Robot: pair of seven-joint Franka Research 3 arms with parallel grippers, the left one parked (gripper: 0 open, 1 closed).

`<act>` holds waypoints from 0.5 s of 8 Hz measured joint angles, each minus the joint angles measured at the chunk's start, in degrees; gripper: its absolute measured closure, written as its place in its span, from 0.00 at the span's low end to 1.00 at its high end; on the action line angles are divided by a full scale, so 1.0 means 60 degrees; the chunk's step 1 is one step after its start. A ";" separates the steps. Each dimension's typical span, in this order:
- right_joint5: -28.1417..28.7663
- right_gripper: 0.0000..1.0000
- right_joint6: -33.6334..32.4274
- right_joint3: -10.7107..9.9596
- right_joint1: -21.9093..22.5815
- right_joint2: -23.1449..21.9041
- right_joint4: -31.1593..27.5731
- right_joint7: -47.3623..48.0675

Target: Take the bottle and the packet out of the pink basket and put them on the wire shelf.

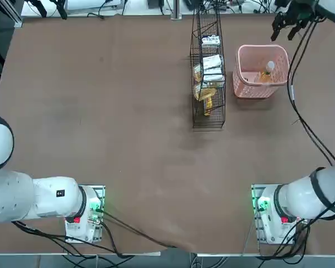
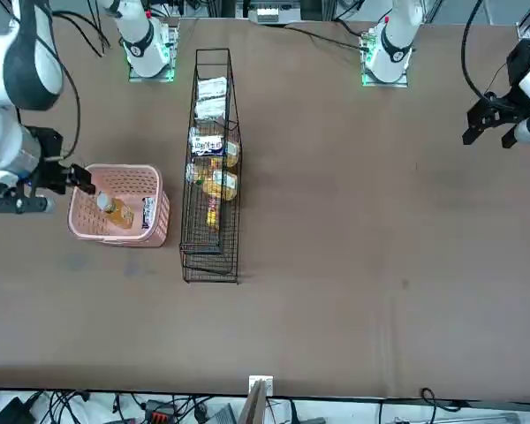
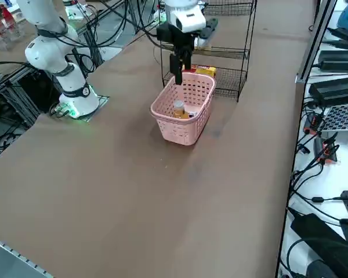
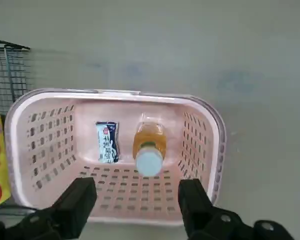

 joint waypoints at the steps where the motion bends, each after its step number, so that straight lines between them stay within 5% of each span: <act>1: 0.0000 0.00 0.0352 0.0000 0.0000 0.0143 -0.0102 -0.0180; 4: -0.0002 0.00 0.1815 -0.0014 -0.0001 0.0311 -0.0951 -0.0498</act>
